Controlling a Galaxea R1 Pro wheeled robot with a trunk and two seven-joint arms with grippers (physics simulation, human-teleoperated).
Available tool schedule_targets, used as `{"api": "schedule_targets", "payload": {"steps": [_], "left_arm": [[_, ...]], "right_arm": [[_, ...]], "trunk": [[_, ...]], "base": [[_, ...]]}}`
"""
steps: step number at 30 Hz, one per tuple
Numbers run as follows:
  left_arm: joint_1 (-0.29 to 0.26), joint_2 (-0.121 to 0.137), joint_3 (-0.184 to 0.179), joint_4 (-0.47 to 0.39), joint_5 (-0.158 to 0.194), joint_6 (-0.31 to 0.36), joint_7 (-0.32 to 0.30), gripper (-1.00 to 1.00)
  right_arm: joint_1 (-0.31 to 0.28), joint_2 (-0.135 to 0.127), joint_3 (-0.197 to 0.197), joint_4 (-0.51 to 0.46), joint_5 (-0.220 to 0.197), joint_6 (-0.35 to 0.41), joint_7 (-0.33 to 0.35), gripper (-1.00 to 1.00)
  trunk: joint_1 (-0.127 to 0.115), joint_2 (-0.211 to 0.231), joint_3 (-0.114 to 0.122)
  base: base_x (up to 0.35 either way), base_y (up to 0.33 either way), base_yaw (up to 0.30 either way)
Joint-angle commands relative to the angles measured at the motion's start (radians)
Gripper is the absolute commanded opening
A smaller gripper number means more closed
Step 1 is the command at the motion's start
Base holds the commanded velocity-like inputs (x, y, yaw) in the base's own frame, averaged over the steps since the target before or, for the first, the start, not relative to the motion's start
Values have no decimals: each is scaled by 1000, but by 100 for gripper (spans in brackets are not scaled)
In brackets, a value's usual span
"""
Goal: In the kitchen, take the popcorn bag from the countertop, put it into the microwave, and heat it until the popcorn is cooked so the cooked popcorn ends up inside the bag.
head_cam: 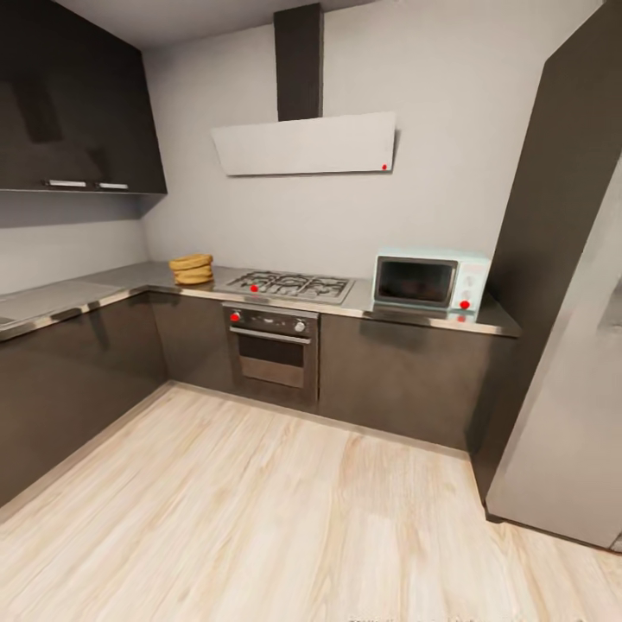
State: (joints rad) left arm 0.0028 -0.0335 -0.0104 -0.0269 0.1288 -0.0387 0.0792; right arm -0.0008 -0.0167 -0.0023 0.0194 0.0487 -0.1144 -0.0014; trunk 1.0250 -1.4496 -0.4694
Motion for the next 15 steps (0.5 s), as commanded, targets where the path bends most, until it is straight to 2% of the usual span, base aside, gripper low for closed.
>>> {"api": "schedule_targets", "payload": {"steps": [1, 15], "left_arm": [[0, 0, -2, -1, 9, -3, 2, 100], [0, 0, -1, -1, 11, -1, 2, 100]], "right_arm": [[-1, 0, -1, 2, 5, -5, 0, 100], [-1, 0, -1, 2, 5, -5, 0, 100]], "trunk": [[0, 0, -1], [0, 0, -1]], "base": [[0, 0, -244], [0, 0, -244]]}}
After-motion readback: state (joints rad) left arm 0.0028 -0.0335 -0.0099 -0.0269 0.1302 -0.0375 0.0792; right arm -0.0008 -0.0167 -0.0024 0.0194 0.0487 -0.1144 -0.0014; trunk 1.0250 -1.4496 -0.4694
